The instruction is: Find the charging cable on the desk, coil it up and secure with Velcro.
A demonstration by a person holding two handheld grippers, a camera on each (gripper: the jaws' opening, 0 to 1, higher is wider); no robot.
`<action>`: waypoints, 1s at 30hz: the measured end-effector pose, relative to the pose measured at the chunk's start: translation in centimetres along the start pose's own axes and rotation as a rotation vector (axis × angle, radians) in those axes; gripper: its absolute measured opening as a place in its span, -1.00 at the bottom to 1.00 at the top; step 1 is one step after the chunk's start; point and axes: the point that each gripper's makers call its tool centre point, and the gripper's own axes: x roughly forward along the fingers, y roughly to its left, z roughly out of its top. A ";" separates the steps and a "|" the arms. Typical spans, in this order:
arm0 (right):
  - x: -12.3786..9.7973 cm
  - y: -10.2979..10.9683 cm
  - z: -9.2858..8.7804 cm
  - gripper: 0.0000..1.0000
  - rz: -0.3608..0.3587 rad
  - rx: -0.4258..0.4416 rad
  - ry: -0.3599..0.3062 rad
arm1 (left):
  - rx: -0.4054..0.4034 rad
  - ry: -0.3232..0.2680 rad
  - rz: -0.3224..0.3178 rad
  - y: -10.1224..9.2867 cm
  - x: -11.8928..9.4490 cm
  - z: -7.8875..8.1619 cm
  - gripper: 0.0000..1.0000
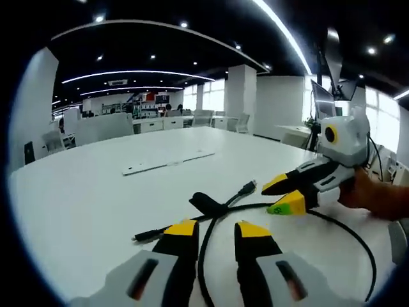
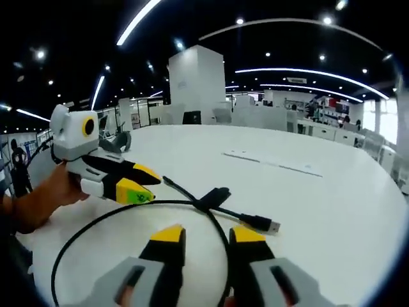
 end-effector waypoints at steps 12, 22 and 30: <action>-3.8 1.9 -0.9 -0.25 -0.033 -0.021 -0.026 | 0.004 -0.077 0.084 -0.4 -4.6 0.9 -0.43; -5.6 2.2 -1.7 -0.26 -0.034 0.006 -0.038 | 0.000 -0.085 0.117 -1.6 -6.3 0.5 -0.44; -7.4 3.1 -2.2 -0.24 -0.056 0.004 -0.040 | -0.011 -0.075 0.129 -2.2 -7.3 -0.4 -0.44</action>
